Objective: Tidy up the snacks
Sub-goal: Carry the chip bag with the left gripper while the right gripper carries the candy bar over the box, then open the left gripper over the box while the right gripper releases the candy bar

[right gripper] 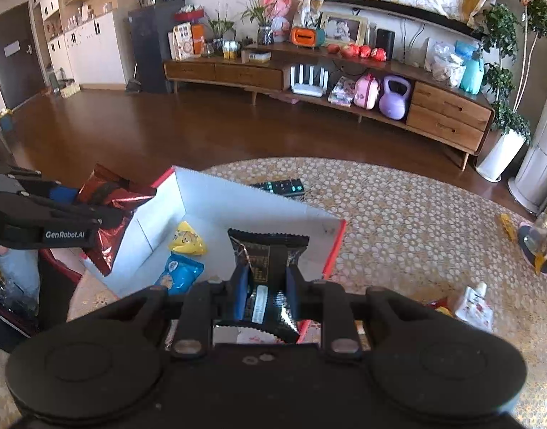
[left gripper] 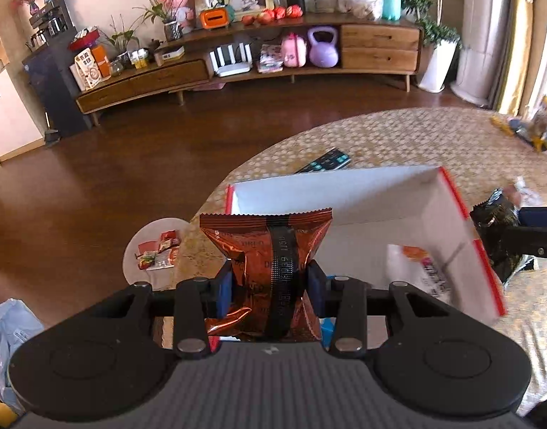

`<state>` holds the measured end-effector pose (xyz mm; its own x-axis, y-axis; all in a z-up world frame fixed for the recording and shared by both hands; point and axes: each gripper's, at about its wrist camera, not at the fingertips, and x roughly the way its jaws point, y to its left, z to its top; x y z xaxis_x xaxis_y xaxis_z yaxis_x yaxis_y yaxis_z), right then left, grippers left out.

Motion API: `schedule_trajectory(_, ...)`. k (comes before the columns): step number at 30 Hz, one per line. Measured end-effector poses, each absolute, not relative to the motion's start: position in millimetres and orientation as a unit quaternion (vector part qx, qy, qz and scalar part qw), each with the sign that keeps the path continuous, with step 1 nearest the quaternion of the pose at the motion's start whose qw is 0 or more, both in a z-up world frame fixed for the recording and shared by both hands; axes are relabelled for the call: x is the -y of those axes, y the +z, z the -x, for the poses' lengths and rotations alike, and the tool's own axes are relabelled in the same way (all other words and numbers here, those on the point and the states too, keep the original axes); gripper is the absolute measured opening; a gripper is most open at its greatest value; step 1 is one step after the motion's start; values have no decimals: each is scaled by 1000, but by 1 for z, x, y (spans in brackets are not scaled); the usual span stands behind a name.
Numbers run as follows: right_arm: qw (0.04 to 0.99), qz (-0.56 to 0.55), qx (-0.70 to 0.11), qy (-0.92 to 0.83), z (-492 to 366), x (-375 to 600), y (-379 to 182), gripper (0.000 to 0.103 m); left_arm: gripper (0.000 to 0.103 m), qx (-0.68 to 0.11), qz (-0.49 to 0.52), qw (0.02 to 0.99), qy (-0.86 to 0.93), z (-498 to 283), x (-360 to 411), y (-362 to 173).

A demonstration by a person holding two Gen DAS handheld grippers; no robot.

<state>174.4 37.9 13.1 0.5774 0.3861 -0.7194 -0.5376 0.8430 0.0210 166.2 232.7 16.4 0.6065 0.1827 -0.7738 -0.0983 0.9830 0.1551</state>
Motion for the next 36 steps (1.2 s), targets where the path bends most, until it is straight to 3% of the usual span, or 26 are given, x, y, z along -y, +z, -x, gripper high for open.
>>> schedule_trajectory(14,857,121,-436,246,-212,-81,-56,21,40,-470,-65,877,74,-236,-230,-35)
schedule_trajectory(25,843,133,-460,245,-224,-94,-77,21,41,-507,-73,857,59,-265,-219,-74)
schedule_trajectory(36,837,138,-472,240,-227,-95,-84,26,42,-515,-57,853,67,-269,-220,-80)
